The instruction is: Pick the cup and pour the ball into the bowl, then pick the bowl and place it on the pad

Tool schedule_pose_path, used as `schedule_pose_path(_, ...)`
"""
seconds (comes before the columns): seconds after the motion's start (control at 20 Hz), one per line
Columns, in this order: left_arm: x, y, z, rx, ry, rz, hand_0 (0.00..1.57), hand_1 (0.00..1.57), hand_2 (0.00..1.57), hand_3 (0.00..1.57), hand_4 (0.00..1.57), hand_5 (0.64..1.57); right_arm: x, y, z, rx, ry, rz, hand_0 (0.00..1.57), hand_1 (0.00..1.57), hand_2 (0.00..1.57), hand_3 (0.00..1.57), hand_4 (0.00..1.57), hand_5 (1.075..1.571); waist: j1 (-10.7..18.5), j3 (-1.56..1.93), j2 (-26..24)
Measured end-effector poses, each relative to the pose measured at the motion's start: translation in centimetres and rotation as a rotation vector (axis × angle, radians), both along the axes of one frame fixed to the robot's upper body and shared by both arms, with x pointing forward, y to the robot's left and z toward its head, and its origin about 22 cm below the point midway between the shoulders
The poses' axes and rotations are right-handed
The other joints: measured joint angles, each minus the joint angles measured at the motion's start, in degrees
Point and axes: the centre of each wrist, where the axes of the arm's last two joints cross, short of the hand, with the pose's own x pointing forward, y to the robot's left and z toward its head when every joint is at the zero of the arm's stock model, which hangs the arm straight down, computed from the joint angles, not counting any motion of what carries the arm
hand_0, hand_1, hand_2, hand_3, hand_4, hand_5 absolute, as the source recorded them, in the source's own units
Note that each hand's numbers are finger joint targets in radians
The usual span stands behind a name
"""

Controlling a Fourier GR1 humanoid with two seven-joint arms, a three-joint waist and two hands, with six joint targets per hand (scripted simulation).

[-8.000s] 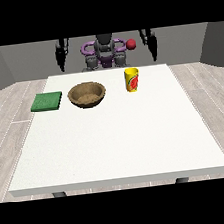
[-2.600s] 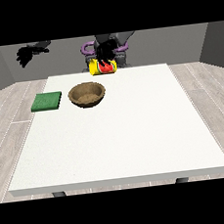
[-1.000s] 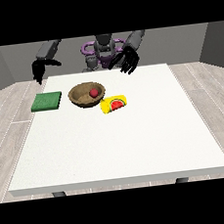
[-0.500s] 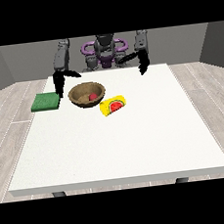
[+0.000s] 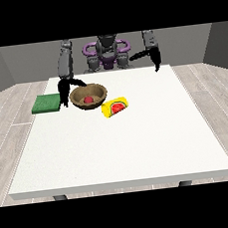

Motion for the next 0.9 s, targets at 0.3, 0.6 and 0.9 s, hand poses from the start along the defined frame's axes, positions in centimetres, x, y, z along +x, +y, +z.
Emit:
schedule_pose_path(0.3, -0.1, 0.8, 1.0, -0.004, -0.02, 0.009, 0.0, 0.0, 0.0, 0.0, 0.0, 1.566, 0.9, 0.1, -0.6, -0.003, 0.015, 0.013, 0.0, 0.0, 0.0, 0.0, 0.14, 1.564, -0.51, 0.03, 0.77)
schedule_pose_path(0.6, -0.3, 1.9, 1.9, -0.001, -0.045, 0.001, 0.0, 0.0, 0.0, 0.0, 0.0, 1.569, 1.0, 0.9, -1.7, 0.031, 0.019, -0.008, 0.78, 0.78, 0.39, 0.0, 0.44, 1.533, -0.05, -0.37, 1.95)
schedule_pose_path(0.9, -0.2, 1.2, 3.5, -0.007, -0.102, -0.053, 0.0, 0.0, 0.0, 0.0, 0.6, 1.544, -0.1, -2.1, -1.7, -0.193, 0.08, -0.178, 1.57, 1.57, 1.57, 1.51, 0.94, 1.549, 3.29, -2.1, 3.43)
